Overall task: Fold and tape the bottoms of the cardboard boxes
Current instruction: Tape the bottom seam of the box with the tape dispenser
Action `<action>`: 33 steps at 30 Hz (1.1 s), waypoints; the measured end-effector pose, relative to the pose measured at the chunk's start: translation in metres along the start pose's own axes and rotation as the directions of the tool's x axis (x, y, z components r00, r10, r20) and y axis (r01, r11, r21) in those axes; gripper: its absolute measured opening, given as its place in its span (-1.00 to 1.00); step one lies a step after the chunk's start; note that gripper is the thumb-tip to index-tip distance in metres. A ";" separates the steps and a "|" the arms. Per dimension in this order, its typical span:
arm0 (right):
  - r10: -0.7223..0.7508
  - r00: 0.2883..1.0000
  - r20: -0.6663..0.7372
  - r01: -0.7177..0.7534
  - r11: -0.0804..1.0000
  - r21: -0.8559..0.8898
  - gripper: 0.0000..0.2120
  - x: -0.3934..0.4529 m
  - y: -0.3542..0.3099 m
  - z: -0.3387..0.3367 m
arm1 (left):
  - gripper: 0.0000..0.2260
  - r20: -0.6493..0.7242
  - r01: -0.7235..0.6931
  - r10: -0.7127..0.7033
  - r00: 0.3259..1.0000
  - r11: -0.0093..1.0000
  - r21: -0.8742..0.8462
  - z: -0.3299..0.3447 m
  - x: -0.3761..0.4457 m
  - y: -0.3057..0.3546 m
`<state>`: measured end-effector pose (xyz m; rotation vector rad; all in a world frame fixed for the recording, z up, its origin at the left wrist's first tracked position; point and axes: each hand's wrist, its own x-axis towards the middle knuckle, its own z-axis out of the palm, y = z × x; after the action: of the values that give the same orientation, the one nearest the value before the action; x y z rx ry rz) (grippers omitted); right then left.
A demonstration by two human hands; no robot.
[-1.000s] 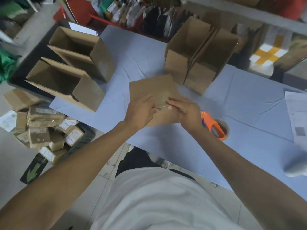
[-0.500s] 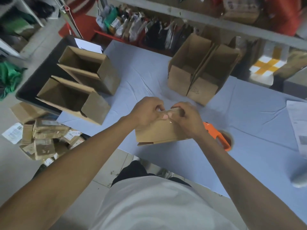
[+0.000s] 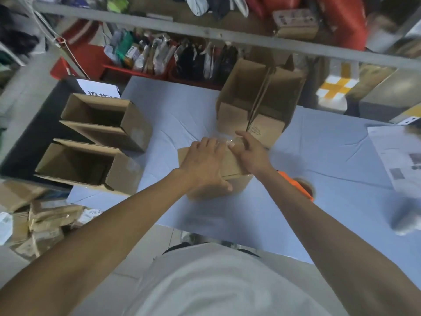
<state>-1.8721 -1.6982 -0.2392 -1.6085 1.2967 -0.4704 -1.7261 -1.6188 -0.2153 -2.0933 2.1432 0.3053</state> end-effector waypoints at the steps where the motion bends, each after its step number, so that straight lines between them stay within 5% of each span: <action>1: 0.036 0.999 -0.001 -0.036 0.996 0.086 -0.61 0.000 0.004 -0.001 | 0.04 -0.022 0.013 -0.012 1.000 0.999 0.039 0.006 0.000 0.000; 4: 0.173 0.985 -0.020 -0.159 0.940 0.301 -0.70 -0.009 0.022 -0.010 | -0.07 -0.026 0.125 -0.135 0.991 0.964 -0.233 0.000 0.005 -0.016; 5: 0.195 0.980 -0.025 -0.180 0.944 0.278 -0.67 -0.014 0.031 -0.013 | -0.13 0.028 0.194 -0.203 0.979 0.875 -0.444 -0.004 0.007 -0.025; 7: 0.237 0.971 0.008 -0.235 0.954 0.184 -0.41 -0.026 0.049 -0.016 | -0.30 0.193 0.303 -0.256 0.947 0.523 -0.796 -0.002 0.008 -0.040; 9: 0.299 0.953 0.041 -0.302 0.942 0.147 -0.23 -0.034 0.062 -0.015 | -0.48 0.286 0.356 -0.235 0.929 0.358 -0.863 0.011 0.005 -0.044; 15: 0.302 0.950 -0.081 -0.284 0.942 0.181 -0.20 -0.045 0.086 -0.007 | -0.52 0.456 0.491 -0.187 0.870 0.405 -0.771 0.072 -0.004 -0.028; 17: 0.294 0.952 -0.081 -0.278 0.946 0.164 -0.16 -0.050 0.093 -0.005 | -0.48 0.414 0.451 -0.189 0.891 0.479 -0.753 0.077 0.001 -0.024; 21: 0.294 0.951 -0.092 -0.277 0.948 0.159 -0.13 -0.057 0.103 -0.003 | -0.21 0.148 0.146 -0.085 0.985 0.867 -0.477 0.062 0.017 0.000; 23: 0.294 0.946 -0.139 -0.272 0.949 0.158 -0.25 -0.060 0.102 -0.002 | -0.14 0.124 -0.081 0.118 0.985 0.959 -0.270 0.049 0.026 0.017; 25: 0.303 0.930 -0.208 -0.286 0.952 0.109 -0.44 -0.061 0.099 -0.002 | -0.11 0.180 -0.152 0.175 0.968 0.979 -0.132 0.045 0.032 0.030; 29: 0.232 0.921 -0.313 -0.316 0.914 -0.253 -0.73 -0.047 0.092 -0.009 | -0.19 0.345 0.110 -0.030 0.938 0.971 -0.213 0.051 0.022 0.029; 33: 0.149 0.972 -0.183 -0.222 0.836 -0.501 -0.75 -0.035 0.080 -0.013 | -0.25 0.274 0.116 -0.056 0.960 0.972 -0.205 0.057 -0.004 0.024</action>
<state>-1.9366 -1.6684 -0.2924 -1.8830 1.7766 -0.1051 -1.7527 -1.6017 -0.2681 -2.1055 1.9313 0.7980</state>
